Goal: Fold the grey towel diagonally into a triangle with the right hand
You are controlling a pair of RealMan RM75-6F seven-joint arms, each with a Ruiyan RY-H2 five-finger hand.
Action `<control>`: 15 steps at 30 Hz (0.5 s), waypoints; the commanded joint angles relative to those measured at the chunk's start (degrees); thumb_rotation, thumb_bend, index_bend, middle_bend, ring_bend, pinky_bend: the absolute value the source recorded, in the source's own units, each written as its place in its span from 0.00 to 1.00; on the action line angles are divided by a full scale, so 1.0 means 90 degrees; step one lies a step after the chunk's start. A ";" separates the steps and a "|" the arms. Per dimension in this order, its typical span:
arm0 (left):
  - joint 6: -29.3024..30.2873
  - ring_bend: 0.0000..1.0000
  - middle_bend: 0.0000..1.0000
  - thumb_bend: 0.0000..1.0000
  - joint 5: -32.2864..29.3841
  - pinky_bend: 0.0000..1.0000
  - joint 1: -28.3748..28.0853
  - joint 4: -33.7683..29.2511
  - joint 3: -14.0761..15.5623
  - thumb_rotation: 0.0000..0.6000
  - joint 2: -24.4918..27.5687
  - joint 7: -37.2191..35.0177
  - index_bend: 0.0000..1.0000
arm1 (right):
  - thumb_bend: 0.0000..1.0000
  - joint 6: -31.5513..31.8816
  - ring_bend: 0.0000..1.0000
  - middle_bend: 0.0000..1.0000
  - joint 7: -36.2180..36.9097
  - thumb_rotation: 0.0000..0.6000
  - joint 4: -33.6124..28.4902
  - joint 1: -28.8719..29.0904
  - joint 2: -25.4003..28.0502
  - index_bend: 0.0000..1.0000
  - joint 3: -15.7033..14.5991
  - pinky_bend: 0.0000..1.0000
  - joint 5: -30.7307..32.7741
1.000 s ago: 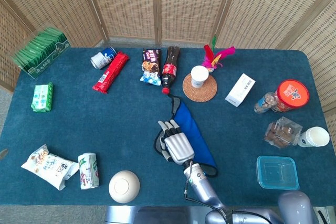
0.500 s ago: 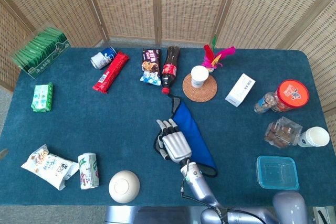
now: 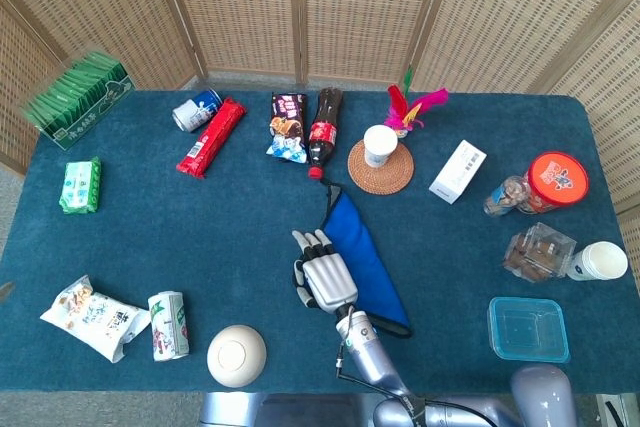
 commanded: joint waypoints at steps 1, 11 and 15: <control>-0.0001 0.00 0.00 0.28 0.0001 0.01 -0.0001 -0.0001 -0.0001 1.00 -0.0001 -0.0008 0.10 | 0.56 -0.0013 0.00 0.00 -0.0016 1.00 0.0016 0.0013 -0.0006 0.66 0.0005 0.00 0.0011; 0.0016 0.00 0.00 0.28 0.0009 0.01 0.0005 0.0007 -0.0006 1.00 -0.0010 -0.0009 0.10 | 0.47 -0.0153 0.00 0.00 0.0153 1.00 -0.0130 0.0017 0.0120 0.52 0.0010 0.00 0.0052; 0.0019 0.00 0.00 0.28 0.0000 0.01 0.0004 0.0008 -0.0012 1.00 -0.0013 -0.0007 0.10 | 0.35 -0.0235 0.00 0.00 0.0177 1.00 -0.0218 0.0025 0.0202 0.48 -0.0007 0.00 0.0105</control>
